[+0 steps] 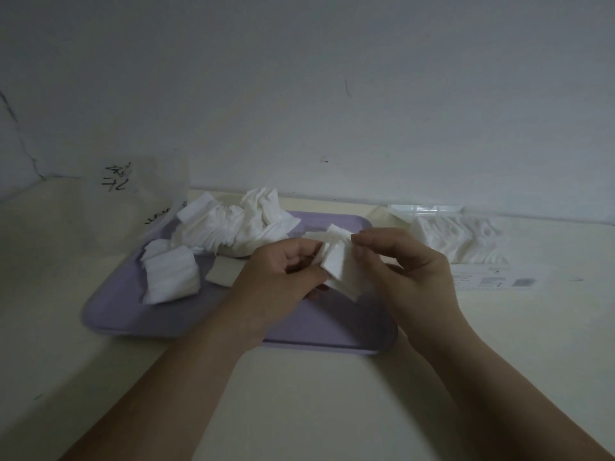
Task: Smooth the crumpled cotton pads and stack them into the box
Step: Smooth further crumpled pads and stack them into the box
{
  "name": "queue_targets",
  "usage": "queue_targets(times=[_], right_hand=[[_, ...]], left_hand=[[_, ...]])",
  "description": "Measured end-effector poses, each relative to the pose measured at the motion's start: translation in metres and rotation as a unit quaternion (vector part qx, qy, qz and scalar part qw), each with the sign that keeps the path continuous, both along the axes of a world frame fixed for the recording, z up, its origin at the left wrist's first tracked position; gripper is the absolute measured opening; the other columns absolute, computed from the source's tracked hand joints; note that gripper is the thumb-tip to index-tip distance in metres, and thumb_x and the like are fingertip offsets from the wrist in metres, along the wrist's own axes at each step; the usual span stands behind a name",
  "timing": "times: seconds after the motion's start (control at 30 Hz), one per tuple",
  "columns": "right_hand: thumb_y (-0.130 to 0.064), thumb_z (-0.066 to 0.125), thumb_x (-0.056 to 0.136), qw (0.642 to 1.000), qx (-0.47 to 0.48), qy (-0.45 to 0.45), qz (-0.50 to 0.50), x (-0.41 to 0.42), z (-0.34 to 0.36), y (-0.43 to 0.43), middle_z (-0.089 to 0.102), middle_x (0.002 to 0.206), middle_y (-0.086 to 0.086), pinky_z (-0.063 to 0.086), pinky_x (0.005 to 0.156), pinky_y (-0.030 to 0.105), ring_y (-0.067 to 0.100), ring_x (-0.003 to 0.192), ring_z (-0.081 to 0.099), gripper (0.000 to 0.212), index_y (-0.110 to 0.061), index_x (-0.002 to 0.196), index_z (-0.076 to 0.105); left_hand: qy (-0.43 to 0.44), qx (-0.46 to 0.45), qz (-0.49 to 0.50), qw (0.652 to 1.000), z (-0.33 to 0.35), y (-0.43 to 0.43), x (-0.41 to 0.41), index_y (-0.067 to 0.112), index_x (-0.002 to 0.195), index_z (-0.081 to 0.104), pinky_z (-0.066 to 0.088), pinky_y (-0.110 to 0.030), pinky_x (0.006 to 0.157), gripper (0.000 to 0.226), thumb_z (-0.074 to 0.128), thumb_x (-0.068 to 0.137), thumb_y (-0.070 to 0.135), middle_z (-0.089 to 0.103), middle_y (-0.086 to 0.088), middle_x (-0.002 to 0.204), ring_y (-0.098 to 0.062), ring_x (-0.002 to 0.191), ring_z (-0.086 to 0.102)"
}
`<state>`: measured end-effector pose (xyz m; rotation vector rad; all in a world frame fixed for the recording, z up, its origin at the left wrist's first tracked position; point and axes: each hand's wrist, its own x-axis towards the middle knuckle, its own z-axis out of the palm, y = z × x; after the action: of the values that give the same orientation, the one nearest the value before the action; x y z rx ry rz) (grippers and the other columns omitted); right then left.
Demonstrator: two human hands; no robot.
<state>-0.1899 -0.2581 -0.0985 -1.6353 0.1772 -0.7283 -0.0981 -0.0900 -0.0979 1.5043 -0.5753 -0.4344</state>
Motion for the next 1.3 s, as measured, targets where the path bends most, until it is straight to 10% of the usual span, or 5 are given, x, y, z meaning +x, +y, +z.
queue_targets(times=[0.23, 0.5, 0.73, 1.3], right_hand=[[-0.010, 0.082, 0.088, 0.995, -0.094, 0.028, -0.014, 0.000, -0.002, 0.002, 0.075, 0.101, -0.005, 0.060, 0.081, 0.052, 0.018, 0.088, 0.073, 0.022, -0.030, 0.097, 0.082], [-0.005, 0.077, 0.091, 0.993, -0.109, -0.002, -0.040, -0.003, 0.003, 0.002, 0.076, 0.098, -0.004, 0.053, 0.075, 0.019, 0.014, 0.088, 0.075, 0.022, -0.027, 0.089, 0.077], [-0.005, 0.082, 0.086, 0.997, -0.080, 0.002, 0.012, -0.007, 0.013, 0.001, 0.079, 0.088, -0.007, 0.057, 0.089, 0.033, 0.013, 0.088, 0.073, 0.021, -0.026, 0.083, 0.080], [-0.029, 0.090, 0.079, 0.975, -0.204, 0.061, -0.058, -0.005, 0.008, 0.002, 0.070, 0.089, -0.012, 0.044, 0.068, 0.011, 0.002, 0.079, 0.062, 0.015, -0.027, 0.088, 0.078]], left_hand=[[-0.001, -0.016, -0.019, 1.000, 0.000, 0.000, -0.003, 0.009, 0.114, 0.075, 0.058, -0.026, 0.073, 0.024, 0.066, 0.094, -0.003, 0.080, -0.014, 0.100, -0.018, 0.081, 0.072], [0.014, -0.021, 0.010, 1.000, 0.001, -0.001, -0.003, 0.007, 0.115, 0.075, 0.057, -0.022, 0.071, 0.023, 0.069, 0.094, 0.000, 0.080, -0.015, 0.101, -0.017, 0.078, 0.071], [0.033, -0.025, 0.022, 0.999, -0.002, -0.002, -0.001, 0.011, 0.118, 0.075, 0.061, -0.028, 0.079, 0.024, 0.071, 0.095, 0.006, 0.080, -0.010, 0.103, -0.020, 0.089, 0.073], [0.017, -0.038, -0.025, 0.999, 0.000, -0.001, -0.003, -0.002, 0.111, 0.070, 0.056, -0.020, 0.072, 0.021, 0.069, 0.091, -0.008, 0.078, -0.015, 0.095, -0.013, 0.080, 0.072]])
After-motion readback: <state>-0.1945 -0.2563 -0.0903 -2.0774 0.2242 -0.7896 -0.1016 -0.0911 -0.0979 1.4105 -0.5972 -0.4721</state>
